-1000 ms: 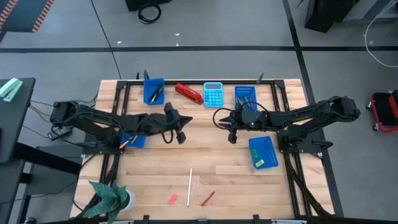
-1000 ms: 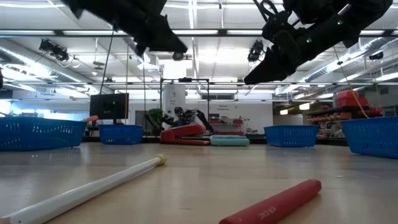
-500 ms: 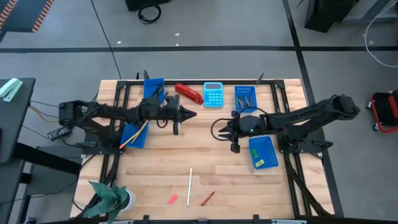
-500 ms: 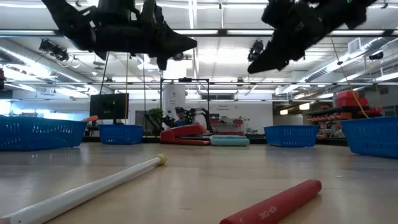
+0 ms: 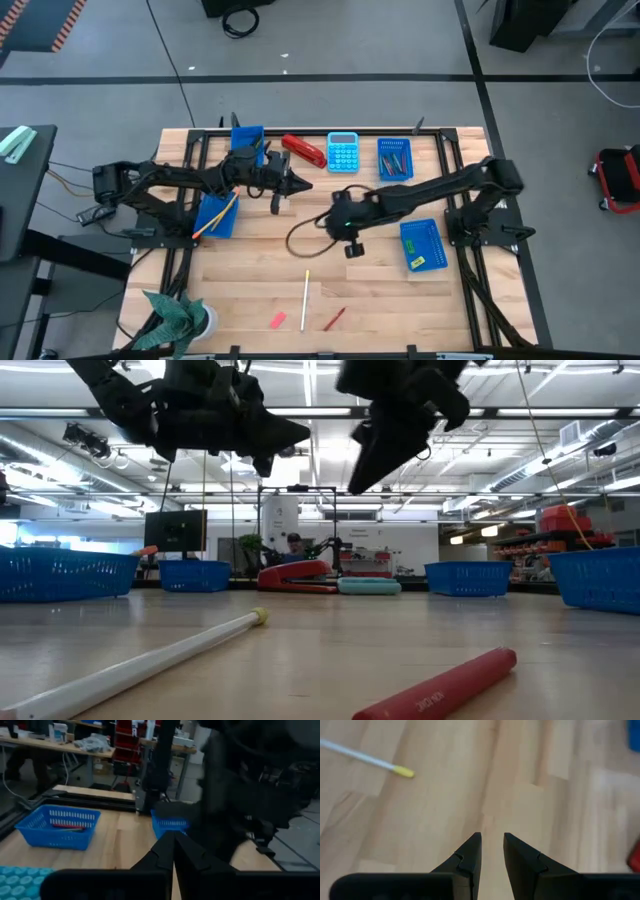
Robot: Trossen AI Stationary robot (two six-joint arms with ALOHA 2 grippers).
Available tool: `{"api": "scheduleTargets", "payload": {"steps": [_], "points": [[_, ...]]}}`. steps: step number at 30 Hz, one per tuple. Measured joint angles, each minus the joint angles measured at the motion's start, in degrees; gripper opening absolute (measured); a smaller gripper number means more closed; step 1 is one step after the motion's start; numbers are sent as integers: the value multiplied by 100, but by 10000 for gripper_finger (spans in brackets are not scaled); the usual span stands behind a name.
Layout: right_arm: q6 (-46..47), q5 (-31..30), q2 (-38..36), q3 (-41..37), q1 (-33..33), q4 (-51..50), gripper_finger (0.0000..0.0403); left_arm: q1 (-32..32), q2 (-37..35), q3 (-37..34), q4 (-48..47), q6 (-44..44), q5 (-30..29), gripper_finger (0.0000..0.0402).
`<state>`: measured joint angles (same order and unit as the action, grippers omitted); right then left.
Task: Sort crayons/erasers/pens/pencils in bins
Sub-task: Put the white colored pencil into the middle left bin
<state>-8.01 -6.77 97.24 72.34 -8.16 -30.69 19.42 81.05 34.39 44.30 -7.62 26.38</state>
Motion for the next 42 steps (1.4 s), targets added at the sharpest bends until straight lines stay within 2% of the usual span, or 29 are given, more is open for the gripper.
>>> {"api": "scheduleTargets", "payload": {"steps": [4, 8, 12, 16, 21, 24, 32, 39, 42], "points": [[-706, 321, 611, 815, -184, -482, 88, 72, -317, -3, -633, -24, 5, 9], [-1357, 633, 1185, 1515, -380, -770, 88, -15, -600, -2, -861, 81, 7, 16], [-1894, 683, 1721, 1980, -494, -1002, 97, -147, -839, 0, -952, 222, 6, 25], [-2407, 704, 2166, 2255, -601, -985, 115, -149, -1042, -2, -1073, 245, -19, 17], [-2734, 702, 2577, 2446, -723, -829, 139, -83, -1406, -2, -1444, 215, -615, 11], [-2958, 702, 2705, 2481, -819, -611, 146, -89, -1619, -2, -1511, -97, -865, 19], [-3512, 835, 3063, 2481, -1051, -80, 147, -458, -1811, 0, -1516, -217, -880, 22], [-3387, 774, 3169, 2483, -987, 84, 147, -658, -1811, 0, -1566, -135, -880, 15], [-3238, 924, 3199, 2483, -921, 37, 147, -653, -1811, 0, -1557, -68, -928, 20]]}}
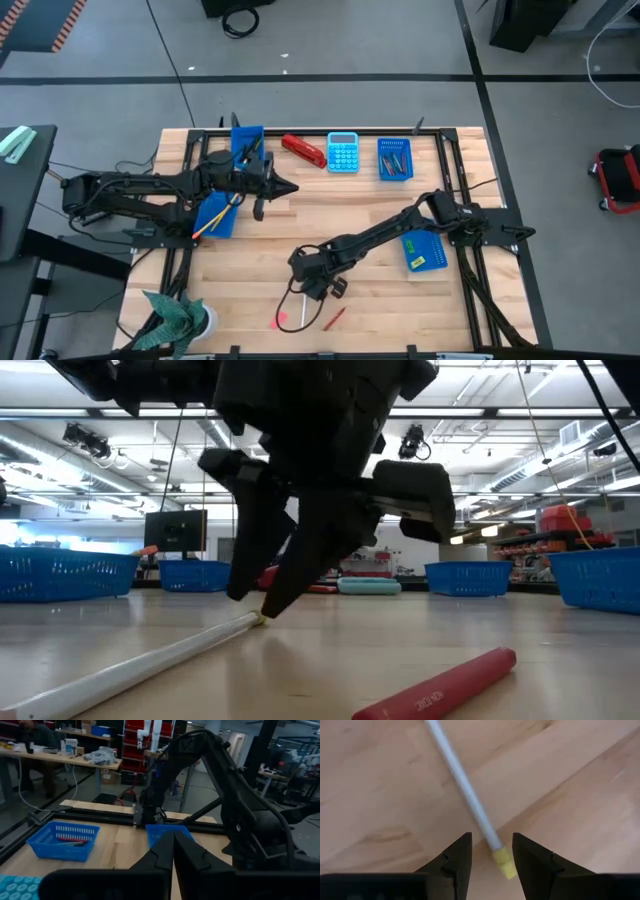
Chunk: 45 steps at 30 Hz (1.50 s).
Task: Sort crayons/erasers/pens/pencils in bins
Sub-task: Put the white colored pencil into the middle left bin
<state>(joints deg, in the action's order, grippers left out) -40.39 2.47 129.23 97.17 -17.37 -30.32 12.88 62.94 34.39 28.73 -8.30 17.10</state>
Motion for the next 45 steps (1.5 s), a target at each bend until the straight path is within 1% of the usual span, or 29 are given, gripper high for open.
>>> {"api": "scheduleTargets", "payload": {"steps": [6, 9, 13, 16, 21, 25, 29, 32, 37, 40, 42, 45], "points": [[10, 267, 116, 15, 144, -121, 147, -2, 0, 0, -267, -22, -101, 18], [27, 312, 98, 13, 233, -144, 137, -2, 0, 0, -446, -26, -112, 13], [-18, 375, 65, 8, 388, -287, 108, 0, 0, 0, -735, -28, -219, 16], [-27, 426, 54, 4, 472, -451, 85, 0, 2, -1, -784, -63, -319, 21], [399, 492, 42, -35, 587, -540, 52, -4, -7, 0, -784, -243, -326, 17], [585, 473, 33, -33, 601, -643, 47, -166, -7, -2, -1028, -373, -367, 13], [635, 494, 33, -35, 604, -638, 48, -396, -7, 0, -1160, -452, -530, 18], [725, 495, 33, -35, 604, -646, 48, -568, -45, -2, -1116, -396, -811, 18], [882, 521, 33, -39, 654, -661, 48, -861, -144, -2, -1032, -302, -1571, 10], [895, 485, 35, -42, 719, -682, 48, -1030, -243, -2, -1068, -261, -1984, 12], [895, 413, 35, -42, 786, -702, 48, -1147, -284, -2, -1047, -240, -2133, 19], [897, 345, 20, -45, 927, -717, 48, -1368, -274, -2, -1072, -147, -2096, 28]]}}
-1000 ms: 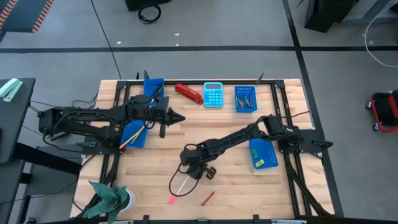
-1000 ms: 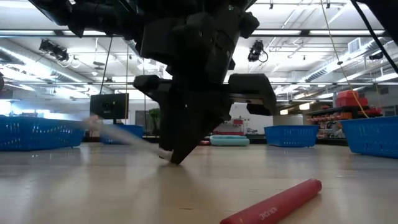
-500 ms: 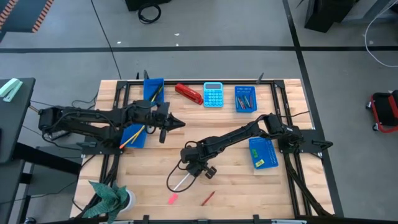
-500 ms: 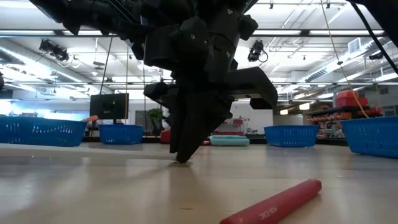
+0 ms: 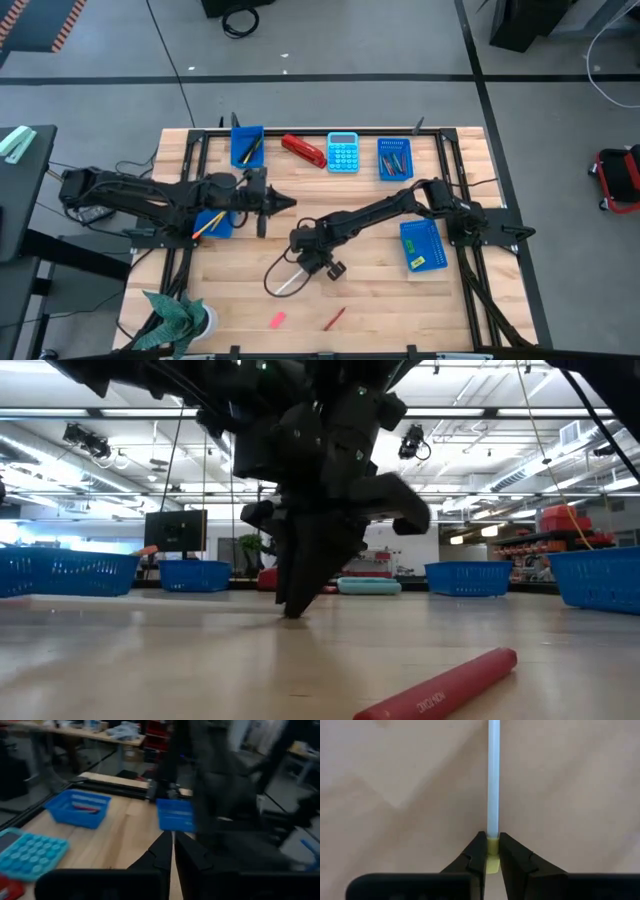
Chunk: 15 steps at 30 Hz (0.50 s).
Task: Sort crayons/erasers/pens/pencils in bins
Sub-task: Put the white colored pencil into the middle left bin
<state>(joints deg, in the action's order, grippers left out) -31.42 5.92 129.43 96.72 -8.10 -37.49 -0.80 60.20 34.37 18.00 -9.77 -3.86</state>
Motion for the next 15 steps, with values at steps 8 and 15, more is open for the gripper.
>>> {"api": "scheduleTargets", "payload": {"steps": [8, 15], "points": [[24, -372, -73, -14, 288, -19, 47, -279, -139, 7, 103, 600, 10, 26], [105, -2691, -57, -25, 452, 706, 47, -411, -759, 74, 127, 1050, -63, 19]]}}
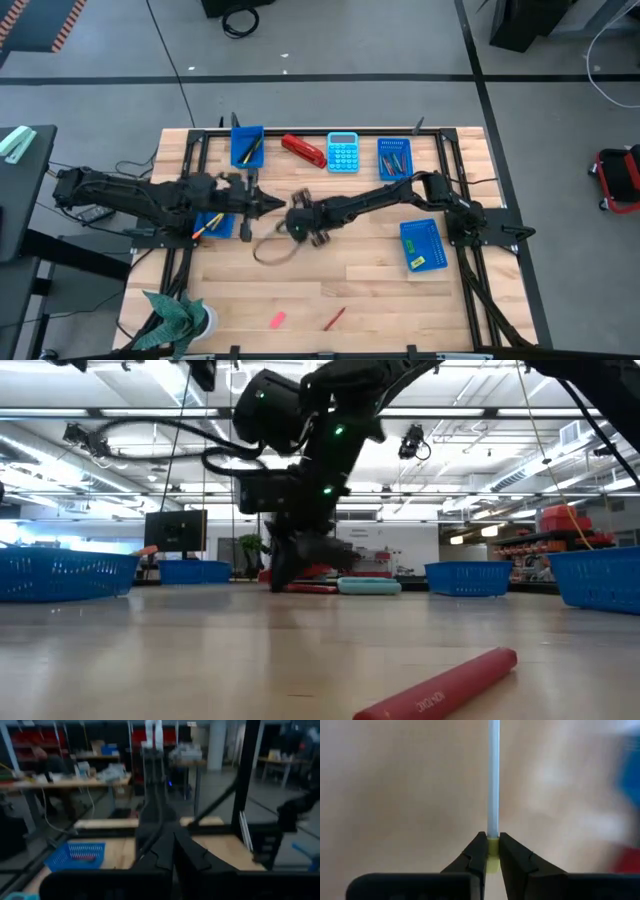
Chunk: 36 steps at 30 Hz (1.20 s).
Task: Sort crayons/erasers/pens/pencils in bins
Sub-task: Put the white colored pencil into the middle left bin
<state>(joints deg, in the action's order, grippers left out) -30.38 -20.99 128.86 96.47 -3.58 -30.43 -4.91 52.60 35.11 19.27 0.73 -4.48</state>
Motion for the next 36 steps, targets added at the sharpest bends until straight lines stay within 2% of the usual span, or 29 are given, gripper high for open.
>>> {"api": "scheduleTargets", "payload": {"steps": [2, 7, 10, 20, 27, 36], "points": [[-145, -452, -9, 9, 57, 478, 47, 26, -212, -2, -21, -2, -118, 20], [-418, -255, -4, 158, 71, 946, 47, 61, -698, -4, -183, 2, -195, 15], [-711, -373, 8, 167, 138, 1276, 47, 57, -876, -4, -175, 49, -191, 15], [-1982, -365, 15, 149, 603, 3432, 47, 59, -1039, -6, -355, 293, -193, 24], [-3179, -102, 15, 149, 838, 3476, 47, 59, -1237, -9, -427, 298, -193, 14], [-4590, -97, 15, 149, 897, 3726, 47, 57, -1818, -9, -1204, 293, -193, 24]]}}
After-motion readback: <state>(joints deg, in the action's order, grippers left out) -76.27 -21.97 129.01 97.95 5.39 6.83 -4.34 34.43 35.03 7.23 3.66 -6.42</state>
